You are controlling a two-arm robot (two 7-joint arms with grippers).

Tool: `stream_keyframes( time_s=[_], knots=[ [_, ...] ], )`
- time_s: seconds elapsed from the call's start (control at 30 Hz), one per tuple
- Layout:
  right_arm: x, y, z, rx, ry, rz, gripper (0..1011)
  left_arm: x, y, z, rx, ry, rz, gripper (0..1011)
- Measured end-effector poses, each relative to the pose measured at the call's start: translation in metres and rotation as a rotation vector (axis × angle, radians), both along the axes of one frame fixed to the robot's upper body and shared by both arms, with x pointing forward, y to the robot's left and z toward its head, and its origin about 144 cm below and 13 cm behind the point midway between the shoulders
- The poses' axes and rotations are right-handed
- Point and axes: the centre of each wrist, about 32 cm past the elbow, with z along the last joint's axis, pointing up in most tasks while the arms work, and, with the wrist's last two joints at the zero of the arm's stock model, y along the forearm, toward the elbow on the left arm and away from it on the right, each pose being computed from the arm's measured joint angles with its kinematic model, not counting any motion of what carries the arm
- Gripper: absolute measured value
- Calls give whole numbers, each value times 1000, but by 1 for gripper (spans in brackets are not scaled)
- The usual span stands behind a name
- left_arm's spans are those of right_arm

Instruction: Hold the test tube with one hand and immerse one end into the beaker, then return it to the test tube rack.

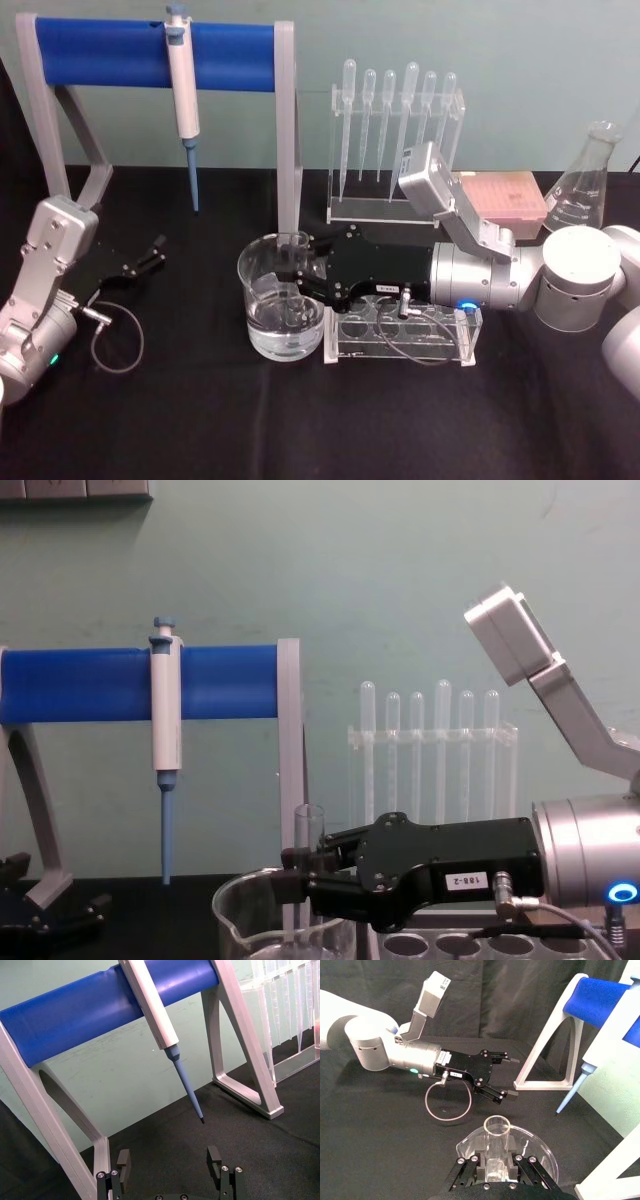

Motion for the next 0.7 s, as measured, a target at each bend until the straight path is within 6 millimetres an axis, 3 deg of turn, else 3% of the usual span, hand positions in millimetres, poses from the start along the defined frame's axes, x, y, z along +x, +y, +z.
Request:
stream_keyframes(
  time_s=[0.7],
  knots=[
    [0, 0, 0, 0, -1, 2, 236, 0, 0, 0, 0, 0, 0, 1000]
  ],
)
